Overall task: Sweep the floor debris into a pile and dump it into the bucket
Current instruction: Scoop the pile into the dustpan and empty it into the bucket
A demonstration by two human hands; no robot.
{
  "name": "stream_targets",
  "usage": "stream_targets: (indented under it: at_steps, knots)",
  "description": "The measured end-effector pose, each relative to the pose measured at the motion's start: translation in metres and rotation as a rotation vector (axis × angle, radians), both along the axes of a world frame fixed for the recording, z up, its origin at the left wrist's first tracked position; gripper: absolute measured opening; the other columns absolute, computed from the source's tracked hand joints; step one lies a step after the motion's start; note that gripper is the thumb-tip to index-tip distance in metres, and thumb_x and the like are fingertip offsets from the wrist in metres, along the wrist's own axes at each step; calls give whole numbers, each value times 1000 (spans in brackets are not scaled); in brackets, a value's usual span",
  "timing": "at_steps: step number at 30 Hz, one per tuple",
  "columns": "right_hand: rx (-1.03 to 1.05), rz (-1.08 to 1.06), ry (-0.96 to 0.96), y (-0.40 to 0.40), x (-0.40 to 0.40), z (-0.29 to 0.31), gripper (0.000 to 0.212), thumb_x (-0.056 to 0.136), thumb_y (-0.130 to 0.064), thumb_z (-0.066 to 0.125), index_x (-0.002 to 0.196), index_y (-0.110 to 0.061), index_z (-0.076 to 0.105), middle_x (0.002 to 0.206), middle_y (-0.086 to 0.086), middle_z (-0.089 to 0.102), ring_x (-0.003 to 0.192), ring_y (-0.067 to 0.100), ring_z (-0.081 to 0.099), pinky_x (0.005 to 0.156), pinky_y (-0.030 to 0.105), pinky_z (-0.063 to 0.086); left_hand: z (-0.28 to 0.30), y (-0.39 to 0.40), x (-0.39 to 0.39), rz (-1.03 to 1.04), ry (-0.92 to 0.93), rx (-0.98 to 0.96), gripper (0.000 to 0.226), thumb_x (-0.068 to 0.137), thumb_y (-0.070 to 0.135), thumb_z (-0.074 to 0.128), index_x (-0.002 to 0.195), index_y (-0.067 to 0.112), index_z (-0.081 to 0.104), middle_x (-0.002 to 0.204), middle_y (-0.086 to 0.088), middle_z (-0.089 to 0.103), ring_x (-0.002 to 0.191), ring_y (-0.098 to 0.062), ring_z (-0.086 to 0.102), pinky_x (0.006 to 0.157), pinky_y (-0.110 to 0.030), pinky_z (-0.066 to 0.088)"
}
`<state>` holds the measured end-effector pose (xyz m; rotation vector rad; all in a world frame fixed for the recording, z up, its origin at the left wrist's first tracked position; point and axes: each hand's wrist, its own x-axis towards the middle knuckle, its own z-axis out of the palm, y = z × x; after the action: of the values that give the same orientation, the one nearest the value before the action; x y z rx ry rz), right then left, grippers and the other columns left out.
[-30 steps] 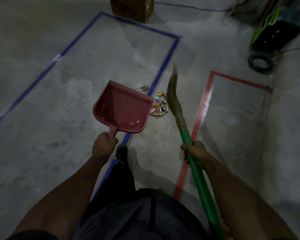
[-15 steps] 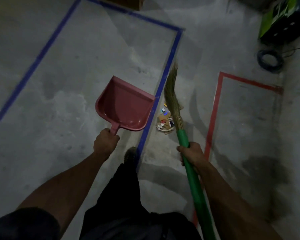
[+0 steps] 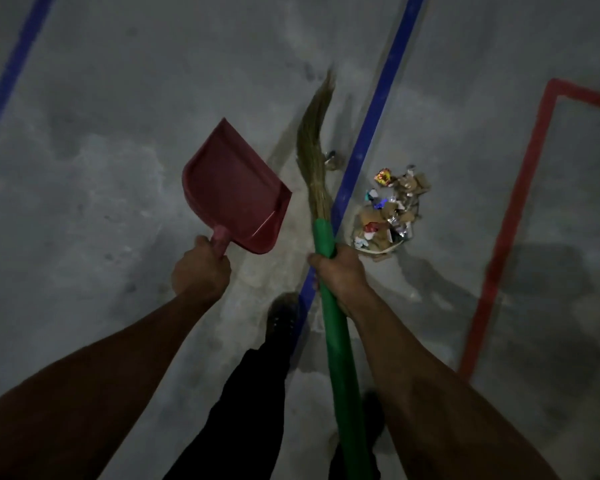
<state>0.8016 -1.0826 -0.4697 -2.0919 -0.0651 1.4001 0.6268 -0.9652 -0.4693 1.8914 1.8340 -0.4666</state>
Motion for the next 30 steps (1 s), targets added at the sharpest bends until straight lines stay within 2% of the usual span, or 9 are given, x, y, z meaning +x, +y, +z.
stream_targets:
  at_steps: [2, 6, 9, 11, 16, 21, 25, 30]
  knots:
    - [4, 11, 18, 22, -5, -38, 24, 85, -24, 67, 103, -9, 60, 79, 13, 68, 49, 19, 61, 48, 27, 49, -33, 7, 0, -18, 22, 4, 19, 91, 23, 53, 96, 7, 43, 80, -9, 47, 70, -28, 46, 63, -36, 36]
    - [-9, -43, 77, 47, -10, -101, 19, 87, -21, 68, 98, -7, 60, 71, 12, 64, 49, 24, 61, 55, 37, 57, -86, 12, -6, -104, 45, 3, 23, 90, 26, 56, 100, 7, 47, 83, -11, 52, 72, -32, 52, 63, -35, 36]
    - [-60, -191, 148, 44, -7, -130, 13, 90, -15, 65, 92, -5, 56, 64, 13, 58, 43, 22, 56, 46, 30, 49, -113, 14, -7, -151, 67, 14, 29, 89, 27, 58, 107, 6, 51, 92, -17, 59, 88, -41, 60, 65, -36, 36]
    - [-92, -288, 166, 32, -2, -138, 13, 91, -14, 64, 93, -4, 57, 64, 14, 58, 43, 22, 54, 43, 28, 47, -125, 15, -6, -167, 70, 3, 30, 89, 27, 58, 109, 6, 51, 96, -19, 62, 90, -42, 61, 67, -37, 38]
    - [-147, -481, 184, -15, 10, -127, 12, 93, -15, 63, 89, -4, 60, 60, 13, 56, 42, 21, 52, 40, 25, 45, -129, 17, 5, -183, 39, -38, 31, 89, 27, 57, 110, 5, 51, 99, -21, 63, 90, -42, 61, 67, -36, 39]
    - [-179, -560, 161, -56, 19, -98, 14, 94, -15, 62, 101, -4, 60, 70, 15, 59, 47, 19, 56, 41, 26, 48, -122, 18, 21, -199, 15, -60, 30, 88, 28, 56, 108, 6, 50, 98, -19, 61, 87, -39, 60, 66, -36, 39]
    - [-166, -496, 128, -78, 28, -76, 18, 93, -19, 63, 110, -11, 59, 79, 15, 61, 56, 20, 59, 47, 28, 51, -119, 17, 32, -232, -9, -67, 31, 88, 29, 57, 108, 6, 50, 98, -19, 62, 85, -38, 60, 66, -35, 40]
    - [-127, -280, -9, -109, 36, -59, 31, 94, -20, 62, 124, -17, 54, 75, 13, 62, 52, 18, 61, 48, 28, 49, -112, 9, 40, -236, -16, -73, 30, 85, 27, 58, 106, 6, 51, 99, -20, 62, 89, -40, 61, 68, -35, 40]
